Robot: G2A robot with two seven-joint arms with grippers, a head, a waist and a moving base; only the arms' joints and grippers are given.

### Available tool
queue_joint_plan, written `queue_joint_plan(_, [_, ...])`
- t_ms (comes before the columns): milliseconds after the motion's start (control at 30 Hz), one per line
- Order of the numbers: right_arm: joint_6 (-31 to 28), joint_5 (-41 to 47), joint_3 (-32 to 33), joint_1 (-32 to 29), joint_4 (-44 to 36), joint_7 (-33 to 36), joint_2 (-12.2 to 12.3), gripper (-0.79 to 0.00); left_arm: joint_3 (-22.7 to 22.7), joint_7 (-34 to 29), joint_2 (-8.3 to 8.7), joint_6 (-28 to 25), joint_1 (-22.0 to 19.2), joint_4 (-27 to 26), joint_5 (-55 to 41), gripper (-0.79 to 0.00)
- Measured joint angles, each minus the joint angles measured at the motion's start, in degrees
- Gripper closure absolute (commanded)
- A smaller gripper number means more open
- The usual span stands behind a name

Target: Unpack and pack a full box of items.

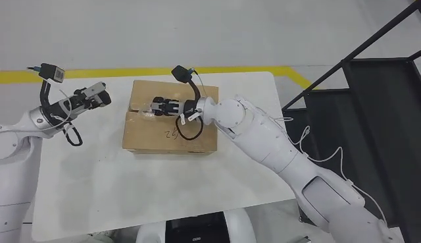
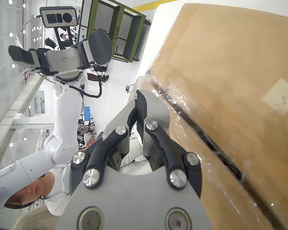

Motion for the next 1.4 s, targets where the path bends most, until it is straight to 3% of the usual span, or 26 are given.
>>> queue_joint_plan(133, [-0.02,0.05,-1.29,1.73,1.87,-0.16,-1.04,-0.012,-1.01,0.32,0.22,0.66,1.42,-1.1,0.15,-0.785])
queue_joint_plan(200, [0.14,-0.02,-2.1,2.56,2.7,-0.27,-1.63,-0.089,-1.26,0.43,0.29,0.98,1.97,-1.61,0.22,-0.785])
queue_joint_plan(233, [0.2,-0.05,-2.47,2.91,3.03,-0.27,-1.9,-0.182,-1.32,0.48,0.31,1.07,2.15,-1.8,0.26,-0.785])
queue_joint_plan(300, [0.22,-0.23,-3.39,3.69,3.77,-0.05,-2.51,-0.453,-1.43,0.62,0.36,1.32,2.49,-2.22,0.34,-0.785])
queue_joint_plan(333, [0.24,-0.34,-3.81,4.01,4.11,0.1,-2.78,-0.785,-1.46,0.68,0.38,1.39,2.61,-2.4,0.34,-0.785])
queue_joint_plan(800, [-1.04,-0.62,-4.44,7.06,8.11,-1.0,-5.32,-0.785,-2.96,0.92,0.8,2.19,4.11,-3.43,0.64,-0.785])
queue_joint_plan(1233, [-6.11,-0.76,2.88,3.38,-1.71,2.57,-3.33,-0.785,-1.83,1.28,0.77,1.79,3.31,-3.12,0.0,-0.785])
queue_joint_plan(1400, [-5.41,-2.34,4.96,1.75,-3.7,4.44,-2.55,-0.785,-1.62,1.03,0.78,1.69,2.99,-3.23,-0.48,-0.785])
